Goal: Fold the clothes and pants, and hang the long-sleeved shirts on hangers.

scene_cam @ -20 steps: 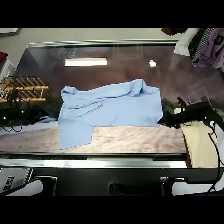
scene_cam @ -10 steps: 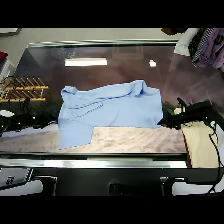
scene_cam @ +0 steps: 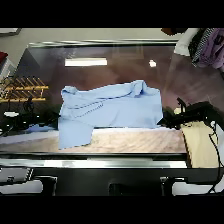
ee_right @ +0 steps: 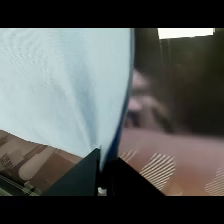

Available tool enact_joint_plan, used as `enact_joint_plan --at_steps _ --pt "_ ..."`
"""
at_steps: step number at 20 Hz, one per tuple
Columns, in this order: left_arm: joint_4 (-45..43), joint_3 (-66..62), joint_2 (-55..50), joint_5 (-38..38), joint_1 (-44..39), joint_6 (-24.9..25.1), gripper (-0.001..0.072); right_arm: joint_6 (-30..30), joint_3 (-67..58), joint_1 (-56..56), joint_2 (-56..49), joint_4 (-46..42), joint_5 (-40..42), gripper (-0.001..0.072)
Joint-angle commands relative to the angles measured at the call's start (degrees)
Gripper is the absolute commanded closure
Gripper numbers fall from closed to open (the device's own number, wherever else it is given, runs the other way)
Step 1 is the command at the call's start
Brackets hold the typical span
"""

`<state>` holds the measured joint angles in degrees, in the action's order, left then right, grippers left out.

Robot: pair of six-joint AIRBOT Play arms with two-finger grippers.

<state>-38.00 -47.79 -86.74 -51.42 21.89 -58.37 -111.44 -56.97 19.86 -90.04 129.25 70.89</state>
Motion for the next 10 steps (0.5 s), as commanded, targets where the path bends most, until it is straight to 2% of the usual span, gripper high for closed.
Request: enact_joint_plan --at_steps 1,2,3,4,10 --pt "-0.50 0.04 -1.36 0.94 -1.57 0.52 0.0383 0.28 -0.04 -0.07 0.04 0.26 -0.02 0.0674" --pt "-0.50 0.04 -1.51 0.90 -2.08 0.52 0.0418 0.28 -0.04 -0.07 0.04 0.55 0.00 0.0675" --pt "-0.50 0.04 -1.49 0.85 -2.60 0.52 0.0605 0.28 -0.04 -0.07 0.04 0.85 0.04 0.0675" --pt "0.04 -0.13 -1.40 0.63 -3.02 0.57 0.0682 0.26 -0.04 -0.07 0.04 1.33 0.26 0.0675" --pt "2.69 -9.66 1.33 -6.08 -3.82 -0.85 0.0684 -1.42 -0.33 -0.09 3.34 9.33 1.22 0.0677"
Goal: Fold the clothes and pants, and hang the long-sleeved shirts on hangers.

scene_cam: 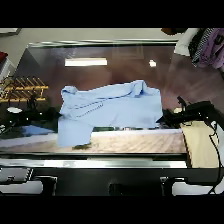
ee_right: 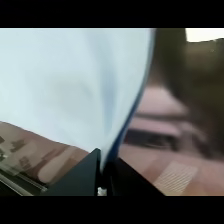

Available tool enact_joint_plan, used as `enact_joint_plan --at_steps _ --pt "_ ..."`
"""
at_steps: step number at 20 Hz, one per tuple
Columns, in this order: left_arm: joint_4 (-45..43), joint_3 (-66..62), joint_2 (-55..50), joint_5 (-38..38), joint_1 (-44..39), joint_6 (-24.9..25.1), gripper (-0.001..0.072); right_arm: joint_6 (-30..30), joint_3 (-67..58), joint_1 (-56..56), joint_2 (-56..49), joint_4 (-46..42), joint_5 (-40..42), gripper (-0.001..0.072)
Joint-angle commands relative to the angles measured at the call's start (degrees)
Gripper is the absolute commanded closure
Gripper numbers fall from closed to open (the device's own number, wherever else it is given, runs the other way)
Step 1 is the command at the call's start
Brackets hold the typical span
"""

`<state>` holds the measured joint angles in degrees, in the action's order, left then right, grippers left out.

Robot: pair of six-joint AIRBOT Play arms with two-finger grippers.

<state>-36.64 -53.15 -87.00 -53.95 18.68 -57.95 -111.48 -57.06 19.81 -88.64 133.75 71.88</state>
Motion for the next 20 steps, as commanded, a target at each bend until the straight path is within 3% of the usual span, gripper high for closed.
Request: enact_joint_plan --at_steps 1,5,10,13,18,20 --pt "1.33 -6.86 3.52 -4.37 -1.05 -3.19 0.0685 -1.90 -1.27 -0.22 3.48 5.70 -0.33 0.0677" --pt "1.25 -19.82 12.52 -4.96 -2.36 -7.98 0.0686 1.66 -15.69 -0.85 9.64 5.62 -5.55 0.0678" --pt "-2.89 -37.66 24.00 -5.88 -2.34 -15.65 0.0685 9.42 -43.60 -0.83 17.59 1.97 -8.52 0.0678" --pt "-14.45 -43.54 33.20 -5.92 -2.34 -25.73 0.0685 11.96 -53.05 -0.83 25.00 -0.57 -5.09 0.0678" --pt "-32.02 -44.13 48.19 -7.02 -2.34 -41.66 0.0685 19.61 -54.40 -0.83 41.68 -7.67 -6.34 0.0677" --pt "-38.07 -44.13 51.78 -8.90 -2.34 -43.76 0.0685 23.82 -54.40 -0.83 45.77 -13.18 -8.50 0.0677"
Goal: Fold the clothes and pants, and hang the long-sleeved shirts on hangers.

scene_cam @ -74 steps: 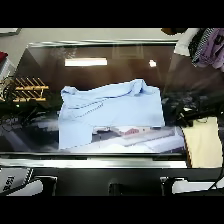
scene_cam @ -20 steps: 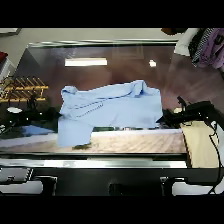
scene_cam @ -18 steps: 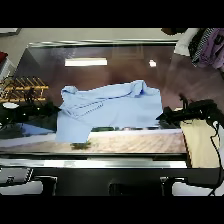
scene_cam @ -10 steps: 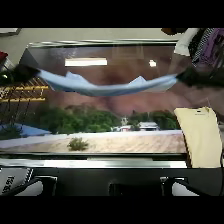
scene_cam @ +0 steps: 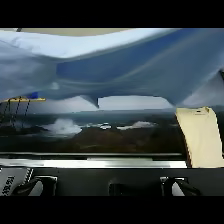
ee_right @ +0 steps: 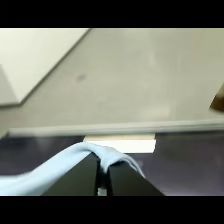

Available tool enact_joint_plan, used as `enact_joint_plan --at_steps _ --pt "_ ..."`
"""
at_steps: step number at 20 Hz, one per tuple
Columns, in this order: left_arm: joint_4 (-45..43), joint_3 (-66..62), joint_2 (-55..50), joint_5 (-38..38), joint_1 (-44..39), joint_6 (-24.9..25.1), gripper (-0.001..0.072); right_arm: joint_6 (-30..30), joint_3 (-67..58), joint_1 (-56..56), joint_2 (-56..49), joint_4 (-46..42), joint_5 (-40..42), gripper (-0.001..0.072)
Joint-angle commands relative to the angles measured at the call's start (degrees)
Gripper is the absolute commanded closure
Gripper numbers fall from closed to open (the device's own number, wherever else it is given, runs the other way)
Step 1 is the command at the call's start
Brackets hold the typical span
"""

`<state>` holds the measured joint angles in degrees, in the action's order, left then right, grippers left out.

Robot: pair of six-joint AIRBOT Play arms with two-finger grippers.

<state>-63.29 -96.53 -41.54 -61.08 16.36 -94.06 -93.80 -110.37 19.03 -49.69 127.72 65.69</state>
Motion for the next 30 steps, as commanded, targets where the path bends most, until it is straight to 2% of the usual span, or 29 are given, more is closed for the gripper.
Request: enact_joint_plan --at_steps 1,4,7,10,12,14,16,21,24,26,30 --pt "-13.86 -0.74 7.37 -3.13 -0.02 -8.37 0.0684 9.16 -1.09 -0.04 8.02 -9.79 -3.17 0.0677" --pt "-16.68 -0.72 7.17 -6.82 -0.02 -9.46 0.0685 11.65 -1.09 -0.04 7.85 -11.61 -2.12 0.0677" --pt "-16.57 -0.57 2.91 -10.40 -0.04 -8.92 0.0685 13.68 -0.90 -0.04 2.23 -9.07 5.38 0.0677" --pt "-11.54 1.88 -5.88 -13.07 -0.07 -2.27 0.0685 13.44 0.94 -0.07 -9.20 -4.26 16.59 0.0677" --pt "-7.10 4.35 -14.27 -12.74 -1.42 2.29 0.0685 12.76 3.43 -0.07 -17.79 -3.76 19.41 0.0677" --pt "-6.73 5.51 -24.15 -10.99 -4.63 5.66 0.0685 10.10 7.82 -0.07 -25.40 -3.78 18.32 0.0677" --pt "-6.75 5.51 -33.99 -5.64 -7.98 6.71 0.0684 9.84 13.16 -0.09 -33.20 -3.89 14.71 0.0677" --pt "-6.73 5.46 -51.10 16.96 -13.84 6.67 0.0684 4.76 16.52 -3.41 -48.15 -4.33 -5.49 0.0677" --pt "-6.73 5.46 -55.08 24.96 -14.64 6.64 0.0684 2.51 16.50 -7.08 -51.49 -4.57 -15.23 0.0678" --pt "-6.75 5.46 -55.60 24.74 -14.16 6.69 0.0684 2.62 16.48 -8.68 -51.43 -6.38 -17.86 0.0678" --pt "-6.80 5.53 -55.54 15.43 -11.56 6.73 0.0683 10.69 16.39 -8.52 -51.43 -13.40 -11.56 0.0677"
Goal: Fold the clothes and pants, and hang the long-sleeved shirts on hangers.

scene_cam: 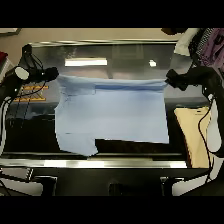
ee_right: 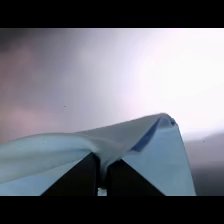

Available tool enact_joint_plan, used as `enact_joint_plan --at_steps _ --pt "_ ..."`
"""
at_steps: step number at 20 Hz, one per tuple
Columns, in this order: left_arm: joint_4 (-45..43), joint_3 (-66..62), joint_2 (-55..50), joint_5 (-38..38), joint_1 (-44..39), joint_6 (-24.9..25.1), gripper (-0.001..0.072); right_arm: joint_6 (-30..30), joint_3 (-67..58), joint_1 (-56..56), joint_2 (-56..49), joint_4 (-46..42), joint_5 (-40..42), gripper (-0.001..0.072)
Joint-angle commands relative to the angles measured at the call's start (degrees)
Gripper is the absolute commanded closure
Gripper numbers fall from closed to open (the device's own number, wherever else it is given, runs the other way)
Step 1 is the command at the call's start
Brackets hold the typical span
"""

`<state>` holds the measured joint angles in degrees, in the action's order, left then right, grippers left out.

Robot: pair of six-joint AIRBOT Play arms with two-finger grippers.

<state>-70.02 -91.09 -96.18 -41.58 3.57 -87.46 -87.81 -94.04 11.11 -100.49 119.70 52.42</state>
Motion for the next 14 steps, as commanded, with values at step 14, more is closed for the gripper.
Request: enact_joint_plan --at_steps 14 --pt "-0.02 0.37 -7.96 -31.54 3.37 5.53 0.0683 5.16 0.15 -0.74 -3.45 -8.20 22.34 0.0676"
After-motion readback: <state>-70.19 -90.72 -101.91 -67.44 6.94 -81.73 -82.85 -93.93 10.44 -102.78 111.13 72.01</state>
